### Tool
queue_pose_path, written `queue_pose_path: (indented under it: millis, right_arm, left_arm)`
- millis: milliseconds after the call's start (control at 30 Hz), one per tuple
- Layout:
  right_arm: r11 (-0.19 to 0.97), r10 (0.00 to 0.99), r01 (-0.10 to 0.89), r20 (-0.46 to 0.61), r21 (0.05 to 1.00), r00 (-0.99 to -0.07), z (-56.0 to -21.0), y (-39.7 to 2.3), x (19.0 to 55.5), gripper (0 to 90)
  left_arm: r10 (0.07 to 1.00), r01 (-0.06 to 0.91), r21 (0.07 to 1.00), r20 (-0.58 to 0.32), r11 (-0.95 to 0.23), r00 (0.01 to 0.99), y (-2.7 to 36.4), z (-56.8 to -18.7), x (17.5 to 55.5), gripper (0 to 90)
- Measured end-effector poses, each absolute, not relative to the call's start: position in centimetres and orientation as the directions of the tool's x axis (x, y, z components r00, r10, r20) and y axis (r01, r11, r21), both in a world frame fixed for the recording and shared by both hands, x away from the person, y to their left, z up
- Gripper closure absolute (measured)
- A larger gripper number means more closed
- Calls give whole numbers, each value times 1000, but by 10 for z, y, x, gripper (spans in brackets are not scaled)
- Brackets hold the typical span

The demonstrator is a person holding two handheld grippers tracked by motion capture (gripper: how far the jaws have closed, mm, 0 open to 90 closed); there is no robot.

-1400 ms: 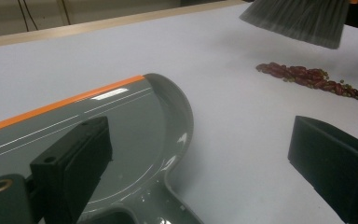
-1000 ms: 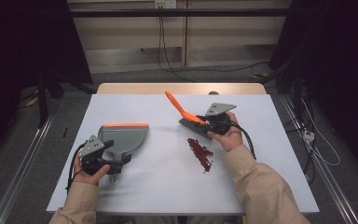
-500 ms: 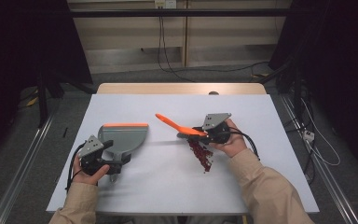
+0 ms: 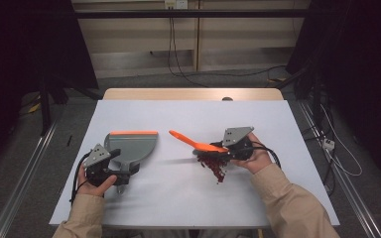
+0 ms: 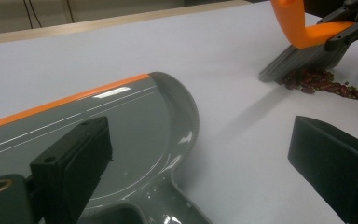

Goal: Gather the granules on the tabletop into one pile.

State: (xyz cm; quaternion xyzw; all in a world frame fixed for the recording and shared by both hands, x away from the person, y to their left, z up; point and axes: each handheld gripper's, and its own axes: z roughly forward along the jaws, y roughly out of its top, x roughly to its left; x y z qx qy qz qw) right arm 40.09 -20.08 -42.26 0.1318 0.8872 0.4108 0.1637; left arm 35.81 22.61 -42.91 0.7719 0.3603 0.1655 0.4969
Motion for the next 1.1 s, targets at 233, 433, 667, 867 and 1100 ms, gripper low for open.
queue_pose_path:
  millis: [233, 433, 667, 867, 1100]
  right_arm:
    - [625, 381, 114, -175, 772, -908, -422, -207, 393, 717]
    - [608, 405, 129, -166, 783, -899, -421, -211, 389, 716]
    - [550, 447, 154, -134, 821, -885, -416, -213, 395, 716]
    - [485, 454, 189, -62, 854, -889, -405, -207, 388, 716]
    - [465, 413, 214, 3, 859, -911, -399, -195, 376, 716]
  left_arm:
    - [719, 389, 888, -101, -246, 687, 226, -429, 358, 60]
    - [718, 390, 887, -103, -247, 688, 225, -429, 358, 60]
    - [718, 389, 886, -99, -251, 689, 225, -429, 358, 60]
    - [719, 391, 886, -101, -250, 688, 225, -429, 359, 60]
    - [719, 391, 886, -102, -248, 688, 224, -429, 358, 60]
